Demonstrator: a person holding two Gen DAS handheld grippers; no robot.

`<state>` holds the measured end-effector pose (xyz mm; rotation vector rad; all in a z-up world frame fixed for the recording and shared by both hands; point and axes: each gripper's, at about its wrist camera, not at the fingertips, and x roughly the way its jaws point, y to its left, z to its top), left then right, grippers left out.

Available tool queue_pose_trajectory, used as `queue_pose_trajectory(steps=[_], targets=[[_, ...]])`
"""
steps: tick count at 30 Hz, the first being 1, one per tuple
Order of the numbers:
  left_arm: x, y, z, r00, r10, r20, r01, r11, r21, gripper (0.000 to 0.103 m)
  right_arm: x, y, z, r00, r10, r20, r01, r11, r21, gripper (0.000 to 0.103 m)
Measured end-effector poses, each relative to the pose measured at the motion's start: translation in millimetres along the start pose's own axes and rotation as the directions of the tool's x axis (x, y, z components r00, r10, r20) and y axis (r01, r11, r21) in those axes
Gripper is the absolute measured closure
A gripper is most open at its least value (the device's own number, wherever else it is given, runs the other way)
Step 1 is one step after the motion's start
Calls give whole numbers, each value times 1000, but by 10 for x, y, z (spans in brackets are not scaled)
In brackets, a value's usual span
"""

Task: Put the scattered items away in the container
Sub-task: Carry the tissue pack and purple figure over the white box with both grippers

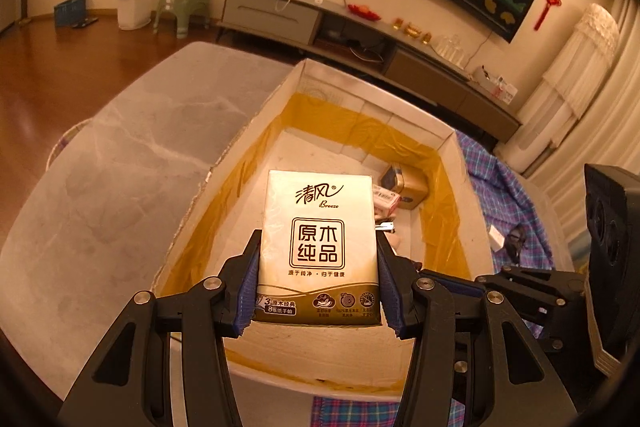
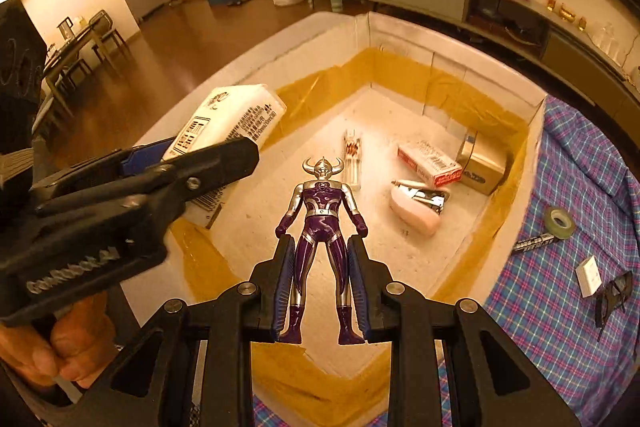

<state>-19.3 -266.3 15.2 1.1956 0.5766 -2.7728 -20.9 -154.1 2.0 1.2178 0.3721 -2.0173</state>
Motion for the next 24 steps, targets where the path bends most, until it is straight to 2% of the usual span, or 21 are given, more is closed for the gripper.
queue_pose_trajectory(steps=[6,14,24], targets=[[159,-35,-15,999,25,-31,-24,999,35,50,112,-6,15,999,-4,-40,4,1000,-10,74],[270,61,-8,995,62,-74,-62,998,12,50,268,-45,88,995,-17,-98,16,1000,-11,74],[316,50,-22,990,119,-73,-118,993,25,48,287,-42,109,995,-25,-100,24,1000,-14,74]])
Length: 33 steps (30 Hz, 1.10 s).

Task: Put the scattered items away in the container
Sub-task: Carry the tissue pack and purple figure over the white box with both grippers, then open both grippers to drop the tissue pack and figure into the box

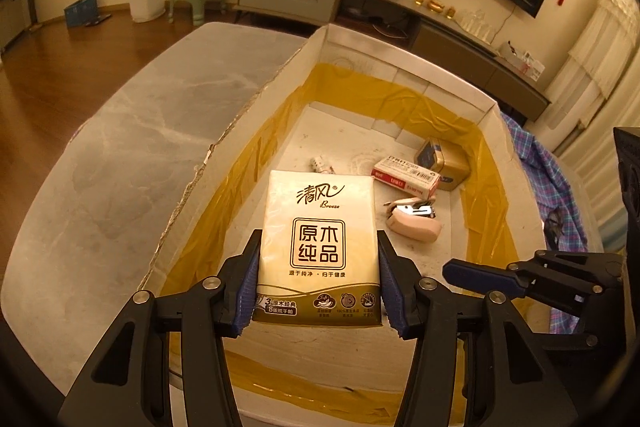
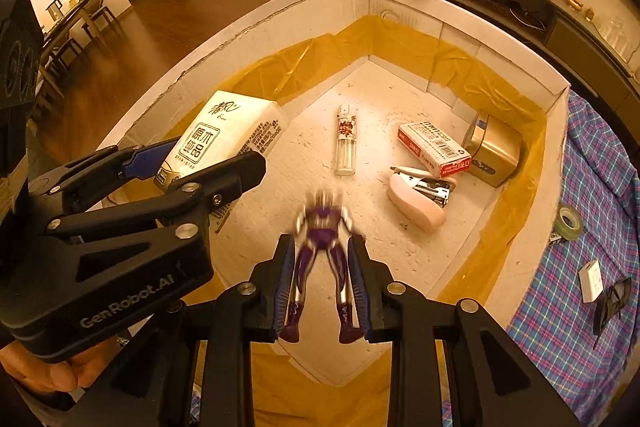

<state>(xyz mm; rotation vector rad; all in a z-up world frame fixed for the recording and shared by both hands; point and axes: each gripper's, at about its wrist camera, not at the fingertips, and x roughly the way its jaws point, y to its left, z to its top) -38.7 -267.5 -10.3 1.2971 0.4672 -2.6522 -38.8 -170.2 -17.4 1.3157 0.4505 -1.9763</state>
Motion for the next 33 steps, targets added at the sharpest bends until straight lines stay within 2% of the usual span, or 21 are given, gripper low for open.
queue_pose_trajectory(steps=[6,22,28,33], targets=[[2,2,11,1000,9,-10,-9,1000,-3,48,-50,-22,-33,1000,10,13,-10,1000,1,74],[-83,-85,15,1000,3,-26,-4,999,-34,45,-221,-122,-202,992,109,66,-111,993,28,74],[-278,-225,29,1000,13,21,-12,1000,-20,45,-406,-216,-287,978,149,144,-155,987,34,74],[-613,-455,27,990,-3,141,1,1000,17,45,-750,-317,-417,946,165,278,-175,985,10,72]])
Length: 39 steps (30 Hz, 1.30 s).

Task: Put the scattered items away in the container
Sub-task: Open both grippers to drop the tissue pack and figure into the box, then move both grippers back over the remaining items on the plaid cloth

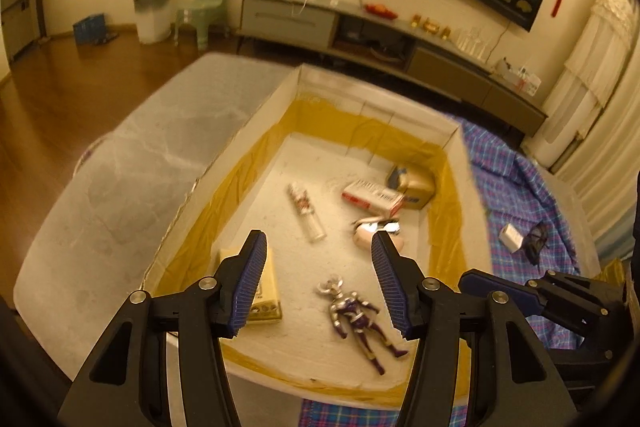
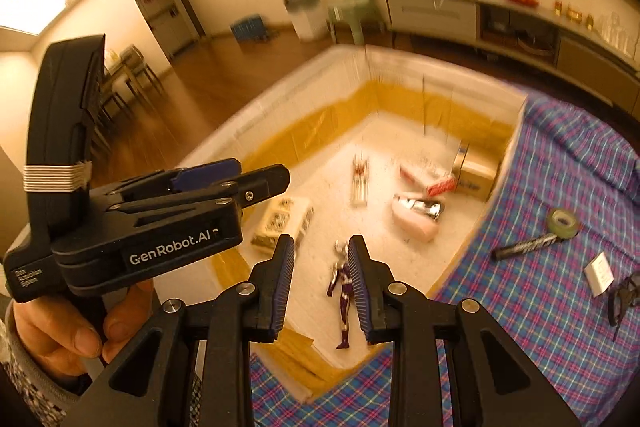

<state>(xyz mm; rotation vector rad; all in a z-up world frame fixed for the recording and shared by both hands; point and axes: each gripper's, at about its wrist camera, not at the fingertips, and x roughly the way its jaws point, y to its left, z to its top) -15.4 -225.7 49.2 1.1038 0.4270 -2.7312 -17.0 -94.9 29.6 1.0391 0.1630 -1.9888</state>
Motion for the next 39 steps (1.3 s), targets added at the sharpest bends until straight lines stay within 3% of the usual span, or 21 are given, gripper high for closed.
queue_pose_trajectory(steps=[7,13,15,20,25,29,32,35,39], targets=[[-431,-615,-19,976,-110,188,84,987,140,45,-721,-150,-202,977,-39,210,51,997,-51,64],[-417,-1214,-143,965,-174,195,115,954,277,45,-1185,-517,-378,946,-117,302,126,992,-11,60],[-352,-1372,-179,968,-180,175,120,944,307,45,-1277,-695,-403,936,-156,317,153,988,32,53],[-71,-1743,-246,976,-194,99,148,923,355,45,-1453,-1349,-502,918,-283,279,228,950,213,53],[232,-2029,-350,983,-182,26,158,907,391,45,-1380,-2139,-741,942,-291,165,192,874,447,52],[512,-2184,-404,989,-149,-25,146,899,413,45,-1227,-2578,-901,957,-278,88,189,821,539,52],[722,-2216,-407,991,-125,-57,137,900,413,45,-1022,-2622,-831,964,-261,54,207,860,467,51],[969,-2212,-389,990,-108,-93,137,907,398,45,-712,-2505,-665,965,-264,-7,256,931,258,50],[1283,-2260,-406,988,-74,-134,123,906,405,45,-387,-2412,-592,939,-341,-46,343,938,42,43]])
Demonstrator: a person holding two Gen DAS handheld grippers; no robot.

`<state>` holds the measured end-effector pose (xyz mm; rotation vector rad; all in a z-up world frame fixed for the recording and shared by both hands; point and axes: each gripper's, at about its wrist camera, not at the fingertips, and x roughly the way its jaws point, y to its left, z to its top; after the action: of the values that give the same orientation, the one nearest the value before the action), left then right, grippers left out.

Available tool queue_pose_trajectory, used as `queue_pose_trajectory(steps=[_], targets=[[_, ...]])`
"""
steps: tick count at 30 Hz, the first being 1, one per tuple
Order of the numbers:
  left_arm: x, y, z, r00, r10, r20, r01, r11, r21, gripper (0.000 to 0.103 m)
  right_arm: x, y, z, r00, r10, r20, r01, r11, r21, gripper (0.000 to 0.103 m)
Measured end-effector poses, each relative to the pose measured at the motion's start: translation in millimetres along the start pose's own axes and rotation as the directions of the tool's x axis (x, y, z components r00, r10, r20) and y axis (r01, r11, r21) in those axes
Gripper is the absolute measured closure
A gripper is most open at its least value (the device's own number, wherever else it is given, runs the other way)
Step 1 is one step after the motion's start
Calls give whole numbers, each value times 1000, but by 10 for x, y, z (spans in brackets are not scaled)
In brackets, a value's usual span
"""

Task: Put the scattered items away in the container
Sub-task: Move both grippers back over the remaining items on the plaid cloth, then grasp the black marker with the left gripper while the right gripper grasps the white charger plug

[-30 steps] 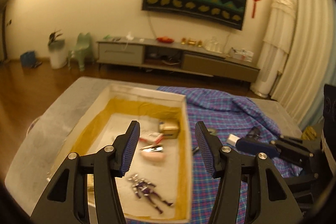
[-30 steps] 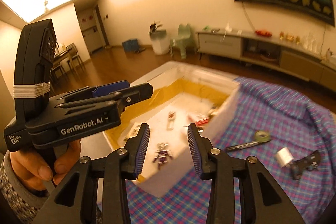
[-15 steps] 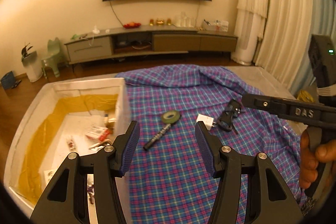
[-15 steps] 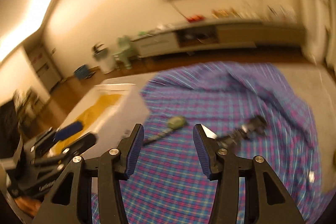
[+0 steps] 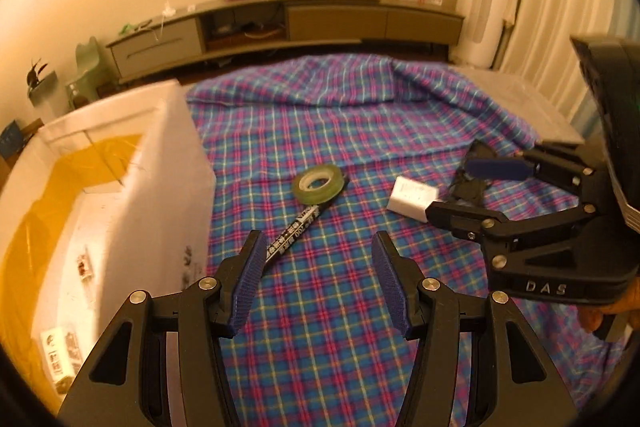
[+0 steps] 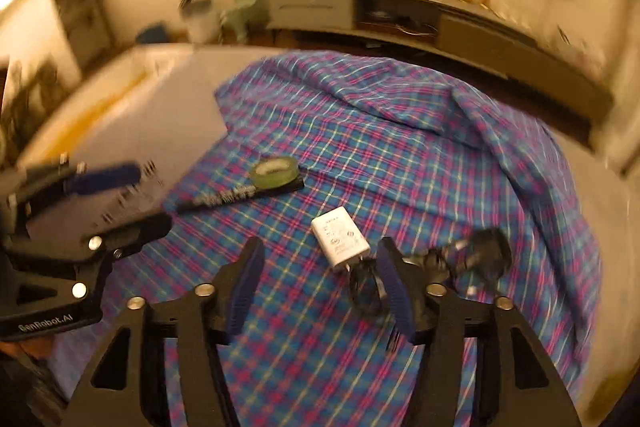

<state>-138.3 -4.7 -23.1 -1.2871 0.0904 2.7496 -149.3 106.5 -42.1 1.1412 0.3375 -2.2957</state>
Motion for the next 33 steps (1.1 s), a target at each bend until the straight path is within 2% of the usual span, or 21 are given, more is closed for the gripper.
queue_pose_trajectory(steps=[6,10,11,12,14,15,18,20,22,25,26,27,28,29,33], targets=[[419,-10,-2,997,40,-62,-41,999,-5,45,392,-9,-1,998,-38,-50,33,995,-90,43],[633,24,2,993,70,-90,-72,997,-23,45,563,-127,-36,996,-34,-78,29,997,-67,43],[691,28,-9,993,71,-99,-74,997,-28,45,577,-144,-49,997,-22,-80,17,998,-57,45],[727,34,-20,992,74,-106,-77,997,-30,45,600,-160,-67,996,-14,-86,9,999,-53,53],[765,24,-54,992,70,-107,-73,997,-25,46,617,-160,-109,996,-10,-86,5,998,-66,61],[754,17,-56,992,60,-110,-63,998,-24,48,617,-158,-117,996,-2,-85,-4,997,-71,71],[720,-35,-59,992,41,-115,-43,999,-10,72,577,-178,-142,995,23,-96,-30,998,-63,71],[724,-46,-72,993,57,-106,-58,998,-11,70,550,-193,-161,995,35,-98,-41,998,-54,71],[744,-29,-73,994,70,-87,-73,997,-30,60,535,-206,-162,994,54,-99,-58,998,-36,71],[781,-2,-50,996,45,-83,-50,997,-62,60,555,-187,-142,995,60,-84,-61,998,-17,67],[783,-12,-41,996,35,-88,-40,997,-59,63,582,-177,-129,995,60,-83,-62,998,-12,67],[777,-34,-35,995,30,-91,-34,998,-47,79,608,-174,-121,995,60,-82,-61,998,-5,67],[768,-60,-34,995,26,-96,-30,999,-34,87,616,-174,-114,996,59,-71,-59,998,4,67],[760,-74,-36,995,25,-99,-28,999,-28,89,622,-179,-105,996,58,-71,-57,998,14,70],[708,-72,-42,994,-6,-111,1,999,-41,90,549,-206,-110,994,77,-75,-72,995,61,71]])
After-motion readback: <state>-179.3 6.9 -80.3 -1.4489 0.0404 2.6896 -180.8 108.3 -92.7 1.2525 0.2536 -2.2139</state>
